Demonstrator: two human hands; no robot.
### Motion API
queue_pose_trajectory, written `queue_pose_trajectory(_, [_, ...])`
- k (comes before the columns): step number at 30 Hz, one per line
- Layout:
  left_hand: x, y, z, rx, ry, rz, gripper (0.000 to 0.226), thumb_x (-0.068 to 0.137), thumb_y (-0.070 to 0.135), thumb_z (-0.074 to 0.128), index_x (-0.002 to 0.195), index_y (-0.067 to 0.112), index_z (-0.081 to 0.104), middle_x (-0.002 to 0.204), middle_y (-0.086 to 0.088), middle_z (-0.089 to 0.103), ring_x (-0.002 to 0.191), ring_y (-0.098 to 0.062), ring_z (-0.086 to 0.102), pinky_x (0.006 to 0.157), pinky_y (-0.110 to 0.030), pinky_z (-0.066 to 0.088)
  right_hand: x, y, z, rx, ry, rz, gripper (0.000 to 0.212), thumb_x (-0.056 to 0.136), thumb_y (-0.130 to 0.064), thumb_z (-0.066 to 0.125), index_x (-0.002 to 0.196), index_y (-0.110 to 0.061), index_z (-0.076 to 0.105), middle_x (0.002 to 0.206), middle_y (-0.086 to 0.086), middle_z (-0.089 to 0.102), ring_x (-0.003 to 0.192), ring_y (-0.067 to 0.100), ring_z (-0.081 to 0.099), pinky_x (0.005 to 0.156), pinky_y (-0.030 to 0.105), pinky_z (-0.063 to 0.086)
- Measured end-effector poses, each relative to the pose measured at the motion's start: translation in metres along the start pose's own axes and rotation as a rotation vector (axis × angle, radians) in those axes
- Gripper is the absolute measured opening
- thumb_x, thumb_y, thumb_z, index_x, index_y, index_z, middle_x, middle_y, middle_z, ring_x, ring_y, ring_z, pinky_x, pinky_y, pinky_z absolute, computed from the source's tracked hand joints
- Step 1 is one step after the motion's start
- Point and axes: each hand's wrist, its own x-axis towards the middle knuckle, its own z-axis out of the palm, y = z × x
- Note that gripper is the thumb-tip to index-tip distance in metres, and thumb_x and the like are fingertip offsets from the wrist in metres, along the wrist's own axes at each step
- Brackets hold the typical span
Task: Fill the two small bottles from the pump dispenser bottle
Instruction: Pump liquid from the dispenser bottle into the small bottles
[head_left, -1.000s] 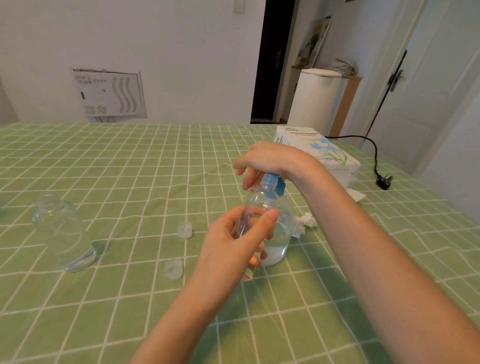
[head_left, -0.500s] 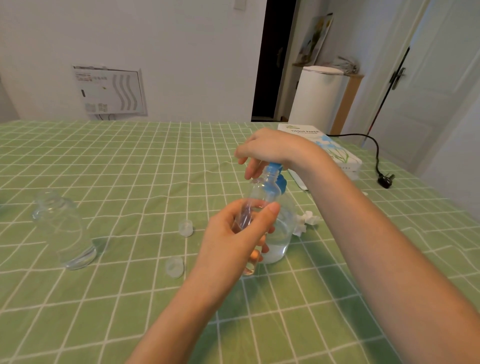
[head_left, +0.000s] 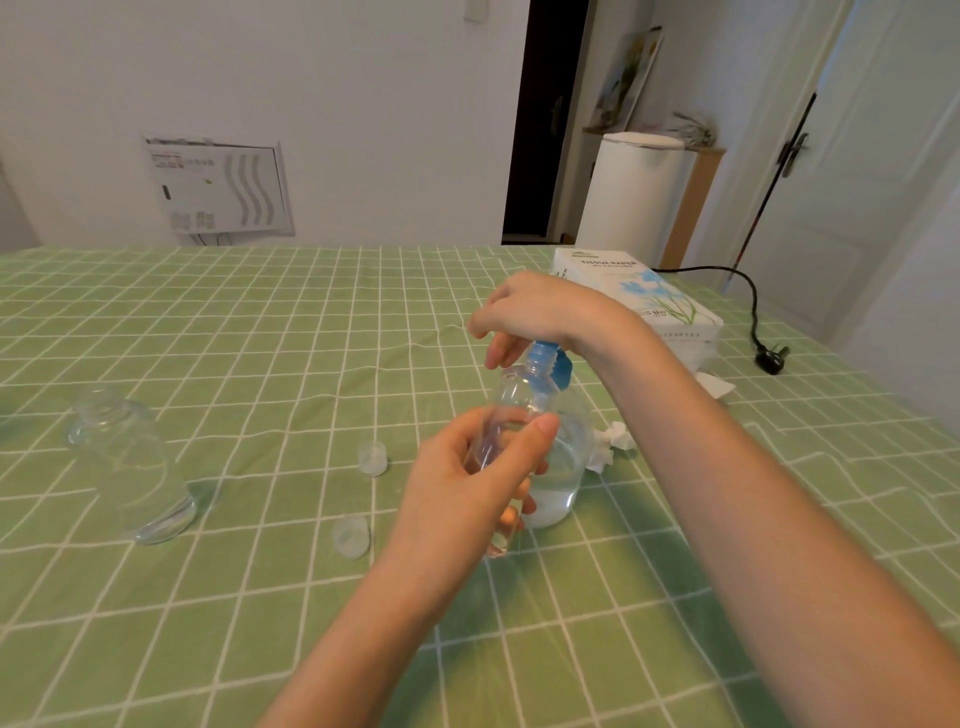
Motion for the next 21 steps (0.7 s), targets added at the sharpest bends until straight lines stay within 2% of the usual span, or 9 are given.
queue_pose_trajectory(5, [0.000, 0.002, 0.001, 0.008, -0.003, 0.006, 0.039, 0.060, 0.053, 0.062, 0.086, 0.024, 0.067, 0.063, 0.008, 0.066, 0.047, -0.005, 0.055, 0.041, -0.016, 0.042, -0.001, -0.004, -0.005, -0.023, 0.017, -0.040, 0.035, 0.089, -0.028, 0.055, 0.113, -0.002, 0.061, 0.099, 0.011, 0.072, 0.100, 0.028, 0.067, 0.094, 0.040, 0.049])
queue_pose_trajectory(7, [0.000, 0.003, 0.002, 0.008, 0.002, 0.009, 0.041, 0.059, 0.055, 0.062, 0.086, 0.025, 0.067, 0.064, 0.009, 0.066, 0.047, -0.005, 0.056, 0.041, -0.017, 0.043, -0.001, -0.006, -0.009, -0.026, 0.047, -0.061, 0.037, 0.090, -0.027, 0.054, 0.114, 0.000, 0.061, 0.091, 0.007, 0.073, 0.090, 0.024, 0.067, 0.082, 0.032, 0.049])
queue_pose_trajectory(9, [0.000, 0.004, 0.001, 0.006, 0.003, 0.012, 0.042, 0.058, 0.055, 0.062, 0.086, 0.024, 0.067, 0.063, 0.009, 0.066, 0.047, -0.005, 0.055, 0.041, -0.017, 0.042, -0.002, -0.008, -0.011, -0.033, 0.067, -0.072, 0.038, 0.091, -0.027, 0.053, 0.116, 0.001, 0.061, 0.086, 0.005, 0.073, 0.082, 0.021, 0.064, 0.074, 0.031, 0.047])
queue_pose_trajectory(13, [0.000, 0.004, 0.000, -0.003, -0.005, 0.016, 0.039, 0.060, 0.052, 0.062, 0.085, 0.023, 0.067, 0.063, 0.009, 0.066, 0.047, -0.005, 0.056, 0.041, -0.017, 0.043, -0.003, -0.008, -0.008, -0.010, 0.049, -0.066, 0.040, 0.091, -0.025, 0.053, 0.119, 0.002, 0.059, 0.083, 0.003, 0.074, 0.099, 0.028, 0.067, 0.083, 0.036, 0.051])
queue_pose_trajectory(16, [0.001, 0.003, 0.000, -0.006, -0.006, 0.018, 0.040, 0.059, 0.053, 0.063, 0.085, 0.024, 0.068, 0.063, 0.009, 0.066, 0.047, -0.005, 0.056, 0.041, -0.017, 0.043, -0.003, -0.006, -0.007, 0.025, 0.054, -0.065, 0.035, 0.090, -0.024, 0.054, 0.115, 0.001, 0.061, 0.078, 0.000, 0.073, 0.084, 0.018, 0.065, 0.067, 0.027, 0.048])
queue_pose_trajectory(17, [0.001, 0.003, 0.000, -0.007, -0.005, 0.018, 0.040, 0.058, 0.054, 0.063, 0.085, 0.024, 0.068, 0.063, 0.009, 0.066, 0.048, -0.005, 0.056, 0.041, -0.017, 0.042, -0.003, -0.005, -0.006, 0.031, 0.056, -0.064, 0.034, 0.090, -0.024, 0.054, 0.113, 0.000, 0.062, 0.077, 0.000, 0.073, 0.082, 0.017, 0.063, 0.067, 0.027, 0.048])
queue_pose_trajectory(19, [0.000, 0.001, 0.000, -0.004, -0.005, 0.012, 0.038, 0.059, 0.054, 0.064, 0.084, 0.025, 0.068, 0.063, 0.009, 0.066, 0.047, -0.005, 0.056, 0.040, -0.015, 0.040, -0.002, -0.004, -0.004, 0.044, 0.042, -0.058, 0.033, 0.090, -0.023, 0.055, 0.113, 0.000, 0.061, 0.078, 0.001, 0.073, 0.084, 0.020, 0.065, 0.081, 0.033, 0.052])
queue_pose_trajectory(21, [0.000, 0.000, 0.000, -0.003, -0.007, 0.004, 0.036, 0.060, 0.054, 0.064, 0.083, 0.027, 0.068, 0.061, 0.008, 0.066, 0.047, -0.005, 0.056, 0.039, -0.016, 0.040, -0.003, -0.002, -0.001, 0.056, 0.016, -0.045, 0.034, 0.090, -0.022, 0.055, 0.114, 0.001, 0.060, 0.082, 0.003, 0.074, 0.095, 0.028, 0.068, 0.094, 0.041, 0.050])
